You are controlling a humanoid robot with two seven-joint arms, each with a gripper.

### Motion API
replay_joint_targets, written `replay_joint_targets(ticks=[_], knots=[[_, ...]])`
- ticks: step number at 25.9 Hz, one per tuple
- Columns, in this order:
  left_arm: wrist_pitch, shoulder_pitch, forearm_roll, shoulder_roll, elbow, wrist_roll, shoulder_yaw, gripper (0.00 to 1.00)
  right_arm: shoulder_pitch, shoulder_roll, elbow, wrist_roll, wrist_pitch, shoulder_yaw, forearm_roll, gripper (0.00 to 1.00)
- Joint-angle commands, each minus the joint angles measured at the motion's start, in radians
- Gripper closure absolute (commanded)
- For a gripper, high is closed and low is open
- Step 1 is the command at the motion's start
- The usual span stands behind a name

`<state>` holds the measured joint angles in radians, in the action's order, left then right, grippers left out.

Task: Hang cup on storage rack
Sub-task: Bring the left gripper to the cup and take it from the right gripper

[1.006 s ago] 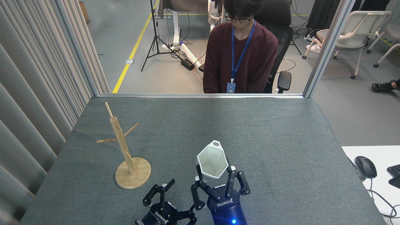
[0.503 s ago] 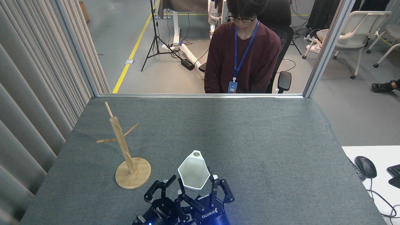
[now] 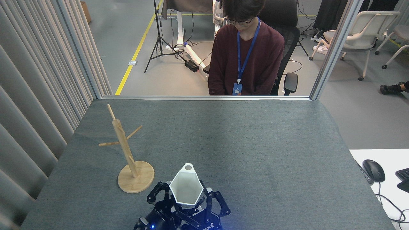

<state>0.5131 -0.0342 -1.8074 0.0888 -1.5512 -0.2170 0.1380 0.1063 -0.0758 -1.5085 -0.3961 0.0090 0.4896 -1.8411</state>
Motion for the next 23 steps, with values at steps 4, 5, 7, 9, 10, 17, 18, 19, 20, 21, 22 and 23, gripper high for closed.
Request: replay_joint_targets(ticks=[4,5,7,9,10,17,18,19,20,21,22,23], knots=[[-0.002,0.003,0.000,0.000,-0.004,-0.004,0.000,0.22,0.012,0.004,0.001,-0.004,-0.012,0.003,-0.006,0.39],[-0.002,0.003,0.000,0.000,-0.004,-0.004,0.000,0.35,0.012,0.004,0.001,-0.004,-0.012,0.003,-0.006,0.37],[-0.002,0.003,-0.001,-0.001,-0.006,-0.004,0.000,0.68,0.012,0.004,0.001,-0.006,-0.012,0.003,-0.006,0.37],[-0.002,0.003,-0.001,-0.006,-0.010,-0.012,0.000,0.80,0.012,0.004,0.001,-0.006,-0.014,0.003,-0.006,0.37],[-0.002,0.003,-0.001,-0.007,-0.010,-0.013,0.000,0.84,0.012,0.004,0.001,-0.006,-0.014,0.003,-0.006,0.37],[-0.001,0.003,-0.001,-0.014,-0.009,-0.015,0.000,0.83,0.012,0.004,-0.004,-0.009,-0.014,0.000,0.005,0.00],[-0.001,0.003,-0.001,-0.014,-0.009,-0.015,0.000,0.83,0.012,0.004,-0.012,-0.009,-0.014,-0.002,0.005,0.00],[-0.001,0.002,-0.001,-0.012,-0.009,-0.013,0.002,0.83,0.012,0.004,-0.022,-0.009,-0.014,-0.003,0.006,0.00],[-0.001,0.002,-0.001,-0.012,-0.009,-0.013,0.002,0.83,0.012,0.004,-0.036,-0.009,-0.014,-0.002,0.006,0.00],[-0.001,0.003,-0.004,-0.012,-0.009,-0.012,0.002,0.83,0.012,0.004,-0.055,-0.010,-0.015,0.000,0.008,0.00],[-0.001,0.003,-0.004,-0.012,-0.007,-0.010,0.002,0.83,0.012,0.002,-0.070,-0.010,-0.017,0.000,0.008,0.00],[-0.001,0.003,-0.004,-0.012,-0.006,-0.010,0.002,0.83,0.009,0.001,-0.085,-0.010,-0.018,0.000,0.008,0.00]])
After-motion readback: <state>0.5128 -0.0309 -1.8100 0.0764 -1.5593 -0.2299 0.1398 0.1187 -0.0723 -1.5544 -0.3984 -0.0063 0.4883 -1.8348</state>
